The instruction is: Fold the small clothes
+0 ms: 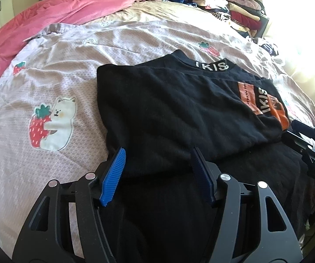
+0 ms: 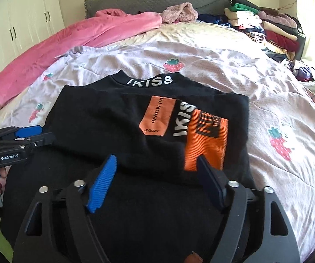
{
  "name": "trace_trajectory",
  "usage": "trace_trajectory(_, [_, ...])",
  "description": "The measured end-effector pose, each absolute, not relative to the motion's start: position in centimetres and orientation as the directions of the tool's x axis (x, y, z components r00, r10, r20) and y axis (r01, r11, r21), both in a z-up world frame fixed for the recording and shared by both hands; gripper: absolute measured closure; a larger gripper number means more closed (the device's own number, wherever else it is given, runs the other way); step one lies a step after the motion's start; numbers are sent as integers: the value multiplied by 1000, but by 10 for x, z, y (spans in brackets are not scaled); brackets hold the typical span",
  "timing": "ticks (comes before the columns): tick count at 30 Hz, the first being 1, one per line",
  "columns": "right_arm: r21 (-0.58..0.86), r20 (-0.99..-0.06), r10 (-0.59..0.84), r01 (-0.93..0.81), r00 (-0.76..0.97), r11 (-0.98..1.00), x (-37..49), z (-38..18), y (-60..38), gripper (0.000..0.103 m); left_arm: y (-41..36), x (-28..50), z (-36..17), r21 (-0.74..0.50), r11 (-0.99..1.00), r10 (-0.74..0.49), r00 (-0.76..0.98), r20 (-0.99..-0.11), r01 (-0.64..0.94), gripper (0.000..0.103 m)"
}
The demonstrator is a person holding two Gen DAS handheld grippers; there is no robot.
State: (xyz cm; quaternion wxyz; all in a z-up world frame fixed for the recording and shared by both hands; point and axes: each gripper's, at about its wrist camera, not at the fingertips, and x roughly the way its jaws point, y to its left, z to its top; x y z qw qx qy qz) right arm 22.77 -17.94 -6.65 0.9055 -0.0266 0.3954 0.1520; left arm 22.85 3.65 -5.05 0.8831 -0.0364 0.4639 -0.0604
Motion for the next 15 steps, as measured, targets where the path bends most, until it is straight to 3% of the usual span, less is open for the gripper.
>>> trace_trajectory(2, [76,-715,256,-292,651,953,221,-62,-184,22,38,224,-47,-124,990,-141,564,-814,68,40])
trace_trajectory(5, [79,-705,256,-285,662,955,212,-57,-190,17,40,217,-41,-131,990,-141,573,-808,59,39])
trace_trajectory(8, [80,-694,252,-276,674,958,203,-50,-196,7,40,208,-36,-126,991,-133,578,-805,53,28])
trace_trajectory(14, [56,-678,234,-269,697,962,189,-38,-201,6,40,193,-22,-128,990,-132,597,-791,50,18])
trace_trajectory(15, [55,-674,233,-267,701,962,187,-36,-202,6,39,191,-20,-131,990,-135,600,-789,51,9])
